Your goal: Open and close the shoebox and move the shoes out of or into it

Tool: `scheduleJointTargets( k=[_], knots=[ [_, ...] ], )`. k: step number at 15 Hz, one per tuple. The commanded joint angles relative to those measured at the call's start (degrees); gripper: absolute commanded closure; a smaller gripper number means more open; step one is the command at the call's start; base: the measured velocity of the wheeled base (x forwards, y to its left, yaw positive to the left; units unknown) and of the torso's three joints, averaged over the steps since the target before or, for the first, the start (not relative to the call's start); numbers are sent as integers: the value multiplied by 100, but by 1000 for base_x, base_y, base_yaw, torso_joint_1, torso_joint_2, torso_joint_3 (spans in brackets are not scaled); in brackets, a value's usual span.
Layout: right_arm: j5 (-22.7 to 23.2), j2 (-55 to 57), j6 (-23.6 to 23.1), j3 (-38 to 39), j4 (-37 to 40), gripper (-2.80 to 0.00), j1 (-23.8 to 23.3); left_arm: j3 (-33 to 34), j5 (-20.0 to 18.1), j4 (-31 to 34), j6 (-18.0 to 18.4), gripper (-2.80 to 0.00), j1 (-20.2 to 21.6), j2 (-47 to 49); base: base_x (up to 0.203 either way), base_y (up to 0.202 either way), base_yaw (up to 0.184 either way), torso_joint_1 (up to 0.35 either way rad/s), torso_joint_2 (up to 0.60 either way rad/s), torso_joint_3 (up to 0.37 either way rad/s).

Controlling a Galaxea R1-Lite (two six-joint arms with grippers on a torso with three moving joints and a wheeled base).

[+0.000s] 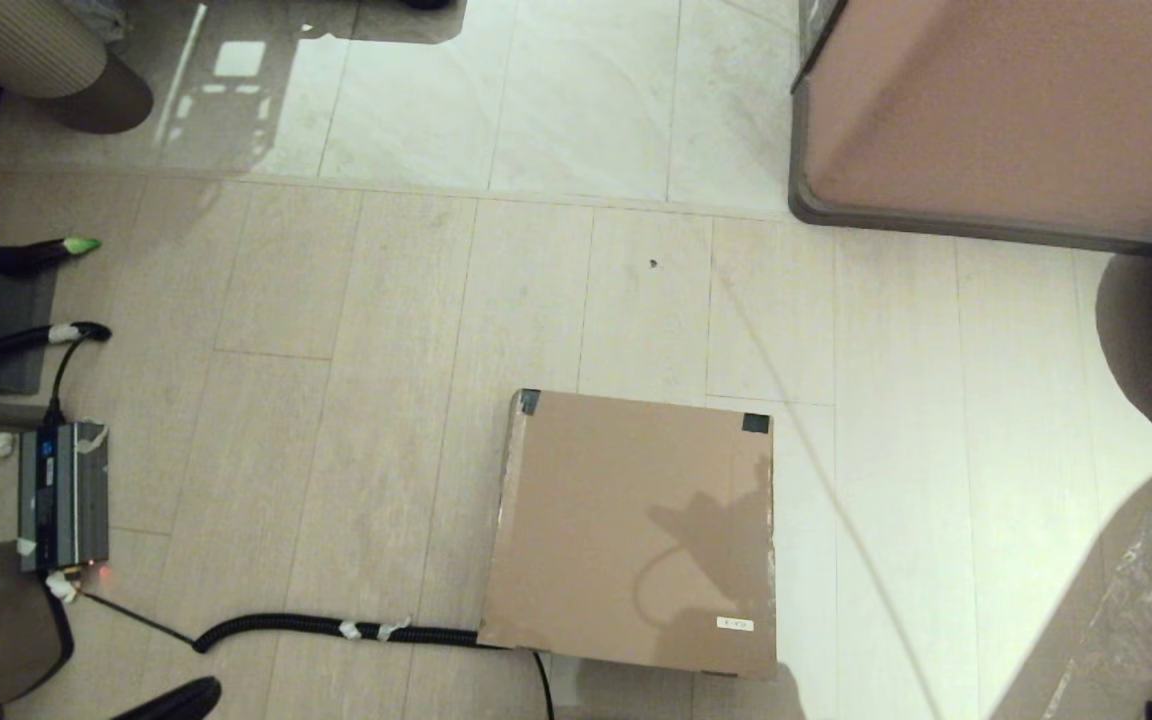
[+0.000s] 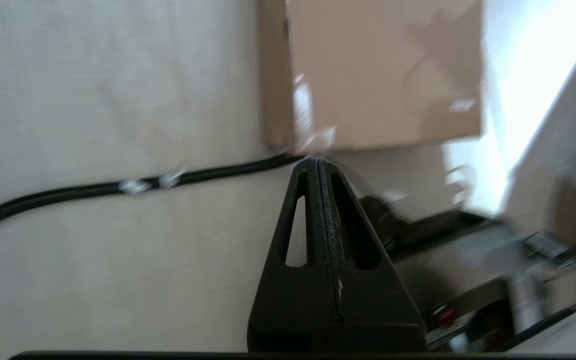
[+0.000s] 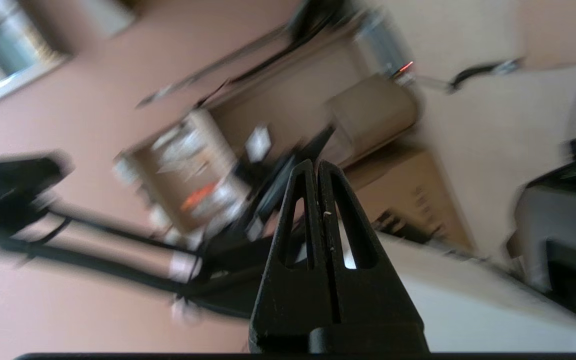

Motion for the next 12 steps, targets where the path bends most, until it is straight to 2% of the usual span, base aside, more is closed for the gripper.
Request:
scheduleJointTargets(
  k=[1,2,3,5,6,8,9,10,12],
  knots=[
    [-388,91,-977,54,705,0,74,71,279,1015,303,0,70,-1559,0,0,0,0,0,0],
    [-774,100,-1849,54,1253,0,103,36,626,1599,505,0,83,-2118,0,0,0,0,0,0],
    [-1381,102,-2843,54,1852,0,166,-5,993,2105,644,0,94,-2642,0,0,0,0,0,0],
    [-3229,101,-4916,53,3015,0,284,-94,1555,2915,867,0,114,-3368,0,0,0,0,0,0],
    [-4304,94,-5797,54,3480,0,318,-116,1699,3116,955,0,114,-3543,0,0,0,0,0,0],
    [-6272,84,-7111,56,4213,0,375,-77,1636,3223,1020,0,36,-3786,0,0,0,0,0,0],
    [-6962,91,-7731,-3,4799,0,414,-76,1629,3244,998,0,24,-3690,0,0,0,0,0,0],
    [-7243,109,-8289,-95,5180,0,467,-75,1647,3254,878,0,15,-3569,0,0,0,0,0,0],
    [-7220,207,-9004,-122,5178,0,574,-71,1699,3257,572,0,1,-3492,0,0,0,0,0,0]
  ],
)
